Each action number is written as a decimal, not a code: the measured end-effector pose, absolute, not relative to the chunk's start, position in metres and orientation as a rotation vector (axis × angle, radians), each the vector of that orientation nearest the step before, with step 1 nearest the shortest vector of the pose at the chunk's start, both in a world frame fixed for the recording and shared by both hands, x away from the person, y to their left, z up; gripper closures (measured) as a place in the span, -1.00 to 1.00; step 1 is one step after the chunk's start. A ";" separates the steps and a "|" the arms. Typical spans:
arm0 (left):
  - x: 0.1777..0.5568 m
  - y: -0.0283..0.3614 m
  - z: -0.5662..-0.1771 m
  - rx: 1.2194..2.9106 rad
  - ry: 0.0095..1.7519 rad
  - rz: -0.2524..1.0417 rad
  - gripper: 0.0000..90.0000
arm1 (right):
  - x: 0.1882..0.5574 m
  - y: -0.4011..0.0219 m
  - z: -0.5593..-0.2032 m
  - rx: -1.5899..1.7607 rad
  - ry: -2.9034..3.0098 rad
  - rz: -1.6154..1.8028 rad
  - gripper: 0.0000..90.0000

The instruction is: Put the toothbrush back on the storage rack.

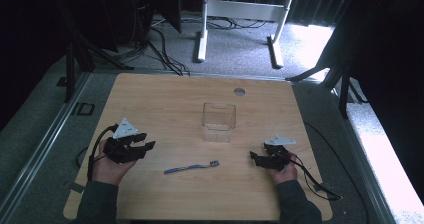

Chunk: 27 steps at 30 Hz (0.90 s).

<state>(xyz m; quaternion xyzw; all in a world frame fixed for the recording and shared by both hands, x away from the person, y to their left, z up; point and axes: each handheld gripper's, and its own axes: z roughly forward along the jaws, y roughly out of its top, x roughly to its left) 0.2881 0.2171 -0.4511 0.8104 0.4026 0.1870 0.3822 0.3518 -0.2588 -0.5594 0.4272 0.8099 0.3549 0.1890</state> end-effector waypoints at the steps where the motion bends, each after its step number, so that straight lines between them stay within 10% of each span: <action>1: 0.288 0.217 -0.450 2.070 1.018 0.477 0.23 | 0.352 -0.259 -0.559 1.201 2.277 0.998 -0.38; 27: 0.299 0.190 -0.437 2.223 0.912 0.443 0.24 | 0.352 -0.259 -0.559 1.201 2.278 0.997 -0.38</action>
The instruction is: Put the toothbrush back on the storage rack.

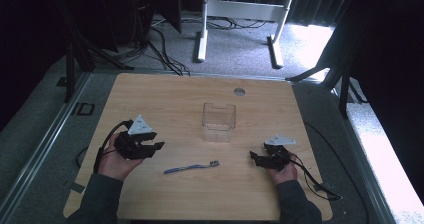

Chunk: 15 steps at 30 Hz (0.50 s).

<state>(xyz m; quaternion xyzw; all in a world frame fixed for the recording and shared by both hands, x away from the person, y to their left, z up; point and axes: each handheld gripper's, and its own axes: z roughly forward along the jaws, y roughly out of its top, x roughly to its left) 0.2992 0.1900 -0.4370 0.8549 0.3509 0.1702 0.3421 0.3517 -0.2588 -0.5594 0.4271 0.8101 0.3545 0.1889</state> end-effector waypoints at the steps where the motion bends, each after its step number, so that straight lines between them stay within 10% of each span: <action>1: 0.300 0.189 -0.437 2.229 0.909 0.440 0.25 | 0.352 -0.259 -0.559 1.200 2.278 0.997 -0.38; 15: 0.307 0.179 -0.436 2.275 0.867 0.409 0.27 | 0.352 -0.259 -0.559 1.202 2.277 0.997 -0.38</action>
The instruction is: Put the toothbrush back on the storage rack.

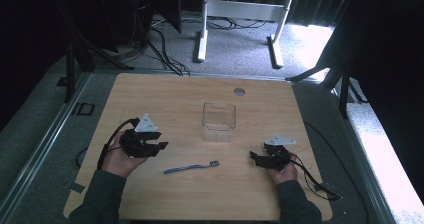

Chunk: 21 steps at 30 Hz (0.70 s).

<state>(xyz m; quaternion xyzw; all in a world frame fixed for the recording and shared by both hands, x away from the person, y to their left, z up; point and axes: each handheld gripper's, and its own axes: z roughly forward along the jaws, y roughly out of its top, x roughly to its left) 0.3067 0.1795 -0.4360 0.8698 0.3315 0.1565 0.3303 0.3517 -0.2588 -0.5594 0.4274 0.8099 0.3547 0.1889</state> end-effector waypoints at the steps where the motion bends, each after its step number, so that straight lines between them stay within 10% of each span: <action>1: 0.307 0.179 -0.436 2.279 0.863 0.407 0.27 | 0.352 -0.259 -0.559 1.202 2.278 0.997 -0.38; 21: 0.313 0.161 -0.436 2.344 0.805 0.363 0.27 | 0.352 -0.259 -0.559 1.202 2.277 0.998 -0.38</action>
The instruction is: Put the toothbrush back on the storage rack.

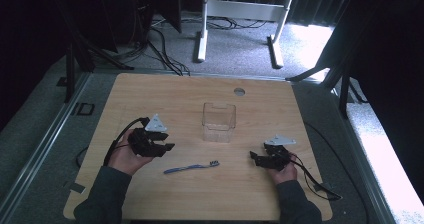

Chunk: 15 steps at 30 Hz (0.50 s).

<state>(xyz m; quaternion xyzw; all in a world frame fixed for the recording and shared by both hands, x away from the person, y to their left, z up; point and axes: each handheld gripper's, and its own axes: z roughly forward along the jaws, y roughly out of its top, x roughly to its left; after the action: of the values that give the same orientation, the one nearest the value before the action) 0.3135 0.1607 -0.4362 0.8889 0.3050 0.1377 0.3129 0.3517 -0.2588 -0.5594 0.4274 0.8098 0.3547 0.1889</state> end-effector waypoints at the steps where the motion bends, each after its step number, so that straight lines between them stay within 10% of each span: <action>1: 0.314 0.160 -0.437 2.348 0.803 0.359 0.27 | 0.352 -0.259 -0.559 1.202 2.277 0.998 -0.38; 15: 0.318 0.150 -0.438 2.402 0.776 0.333 0.27 | 0.352 -0.259 -0.559 1.202 2.277 0.997 -0.38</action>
<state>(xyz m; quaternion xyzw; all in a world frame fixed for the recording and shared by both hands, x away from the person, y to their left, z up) 0.3184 0.1504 -0.4376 0.9020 0.2913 0.1249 0.2933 0.3517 -0.2588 -0.5594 0.4275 0.8098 0.3547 0.1889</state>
